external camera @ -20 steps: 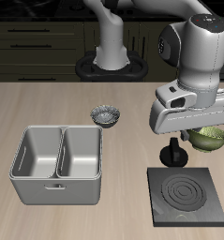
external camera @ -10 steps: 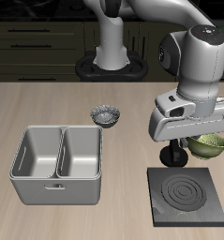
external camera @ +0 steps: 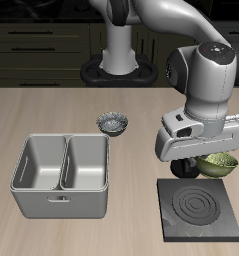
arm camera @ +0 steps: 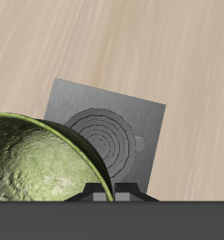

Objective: Place the green bowl on the flat stove and turn on the flat stove

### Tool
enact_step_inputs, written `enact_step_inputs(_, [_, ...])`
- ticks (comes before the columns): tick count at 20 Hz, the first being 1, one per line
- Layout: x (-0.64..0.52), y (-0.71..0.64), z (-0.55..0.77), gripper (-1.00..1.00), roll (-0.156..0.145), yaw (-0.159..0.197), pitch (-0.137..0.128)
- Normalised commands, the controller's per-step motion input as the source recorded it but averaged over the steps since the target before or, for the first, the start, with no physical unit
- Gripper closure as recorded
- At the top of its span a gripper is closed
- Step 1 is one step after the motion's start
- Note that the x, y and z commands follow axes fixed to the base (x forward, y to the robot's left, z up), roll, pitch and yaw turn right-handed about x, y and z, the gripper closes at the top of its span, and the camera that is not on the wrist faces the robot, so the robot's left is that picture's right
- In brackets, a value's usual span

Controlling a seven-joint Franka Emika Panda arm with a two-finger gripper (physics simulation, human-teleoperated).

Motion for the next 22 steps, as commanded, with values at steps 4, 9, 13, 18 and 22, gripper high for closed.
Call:
enact_step_inputs(4, [0.05,-0.02,-0.28,1.0,0.003,0.03,0.017])
enact_step_inputs(9, [0.06,-0.04,-0.2,1.0,0.0,0.028,0.011])
enact_step_inputs(13, [0.08,-0.01,-0.25,1.0,0.007,0.021,0.016])
enact_step_inputs(18, [0.04,-0.01,-0.13,1.0,-0.003,0.003,0.009])
enact_step_inputs(22, [0.04,-0.11,-0.03,1.0,-0.058,-0.008,0.015])
